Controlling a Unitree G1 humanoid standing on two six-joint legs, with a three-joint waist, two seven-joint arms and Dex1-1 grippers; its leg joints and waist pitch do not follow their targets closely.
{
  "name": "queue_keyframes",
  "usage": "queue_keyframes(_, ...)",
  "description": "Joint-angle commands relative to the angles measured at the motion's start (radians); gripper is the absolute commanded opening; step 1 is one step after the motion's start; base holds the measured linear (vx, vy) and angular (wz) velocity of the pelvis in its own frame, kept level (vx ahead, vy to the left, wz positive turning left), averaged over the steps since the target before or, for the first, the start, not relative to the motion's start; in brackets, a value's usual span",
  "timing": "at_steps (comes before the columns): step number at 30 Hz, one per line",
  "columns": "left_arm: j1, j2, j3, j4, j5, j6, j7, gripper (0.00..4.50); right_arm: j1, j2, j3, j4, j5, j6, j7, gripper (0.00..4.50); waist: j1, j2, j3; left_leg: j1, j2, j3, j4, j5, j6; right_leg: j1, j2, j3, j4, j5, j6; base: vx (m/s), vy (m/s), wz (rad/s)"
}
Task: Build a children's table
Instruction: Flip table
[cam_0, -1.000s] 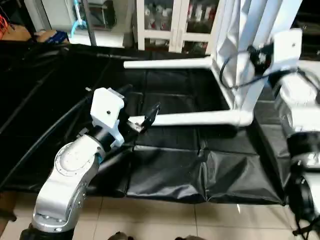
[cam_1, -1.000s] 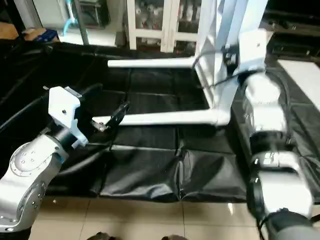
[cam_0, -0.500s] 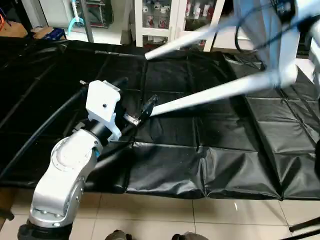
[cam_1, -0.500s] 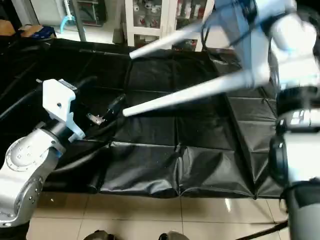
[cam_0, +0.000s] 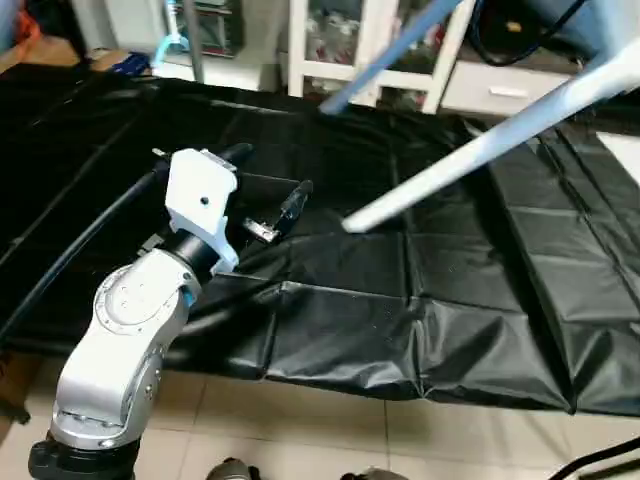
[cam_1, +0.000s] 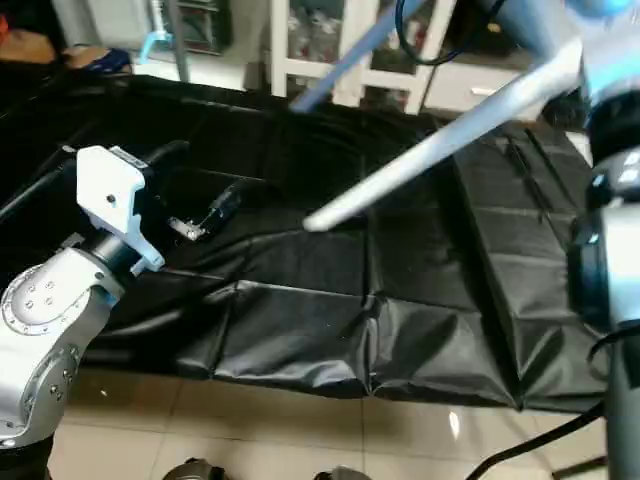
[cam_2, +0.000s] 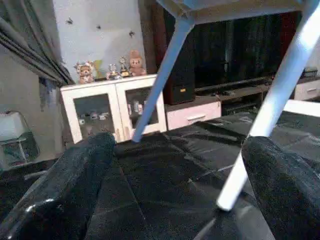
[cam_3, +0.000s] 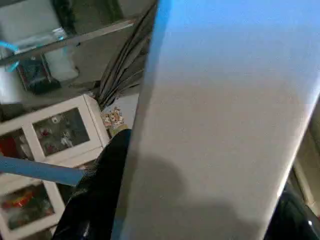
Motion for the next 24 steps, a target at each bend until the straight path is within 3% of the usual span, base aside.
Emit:
queue_keyframes(1, -0.011, 0.001, 0.009, -0.027, -0.001, 0.017, 0.004, 4.50, -0.009, -0.033, 0.045, 0.057, -0.079, -0.002, -0.026, 2.03, -0.017, 0.012, -0.057, 0.044, 0.070, -0.044, -0.081, -0.420, -0.049, 0.014, -0.080, 0.063, -0.098, -0.432, -0.102, 0.000, 0.000, 0.00)
queue_keyframes(4, -0.012, 0.000, 0.011, -0.028, -0.002, 0.018, 0.006, 4.50, -0.018, -0.032, 0.049, 0.074, -0.084, -0.007, -0.020, 2.02, -0.019, 0.011, -0.056, 0.052, 0.070, -0.047, -0.081, -0.475, -0.071, 0.010, -0.082, 0.064, -0.101, -0.442, -0.097, 0.000, 0.000, 0.00)
queue_keyframes(9, -0.014, -0.001, 0.012, -0.029, -0.005, 0.021, 0.008, 4.50, -0.031, -0.030, 0.053, 0.099, -0.094, -0.007, -0.020, 1.95, -0.020, 0.010, -0.058, 0.045, 0.071, -0.051, -0.085, -0.475, -0.080, 0.017, -0.084, 0.065, -0.095, -0.407, -0.104, 0.000, 0.000, 0.00)
queue_keyframes(13, -0.017, -0.001, 0.011, -0.031, -0.009, 0.021, 0.008, 4.50, -0.037, -0.029, 0.061, 0.116, -0.098, -0.002, -0.014, 1.91, -0.013, 0.006, -0.071, 0.029, 0.073, -0.043, -0.081, -0.318, -0.060, 0.035, -0.088, 0.073, -0.071, -0.225, -0.155, 0.000, 0.000, 0.00)
queue_keyframes(15, -0.017, -0.002, 0.010, -0.031, -0.009, 0.021, 0.009, 4.50, -0.039, -0.029, 0.063, 0.121, -0.099, -0.003, -0.017, 1.91, -0.016, 0.007, -0.065, 0.027, 0.074, -0.043, -0.083, -0.324, -0.055, 0.035, -0.088, 0.073, -0.072, -0.235, -0.161, 0.000, 0.000, 0.00)
queue_keyframes(20, -0.018, -0.001, 0.010, -0.036, -0.010, 0.029, 0.013, 4.50, -0.042, -0.027, 0.061, 0.139, -0.106, 0.006, -0.021, 1.91, -0.017, 0.005, -0.072, 0.022, 0.075, -0.042, -0.080, -0.242, -0.046, 0.048, -0.088, 0.073, -0.059, -0.141, -0.188, 0.000, 0.000, 0.00)
queue_keyframes(24, -0.018, 0.001, 0.004, -0.037, -0.009, 0.031, 0.006, 4.50, -0.041, -0.019, 0.059, 0.149, -0.103, 0.013, -0.010, 1.91, -0.019, 0.008, -0.069, 0.026, 0.076, -0.041, -0.081, -0.259, -0.049, 0.046, -0.086, 0.073, -0.061, -0.148, -0.196, 0.000, 0.000, 0.00)
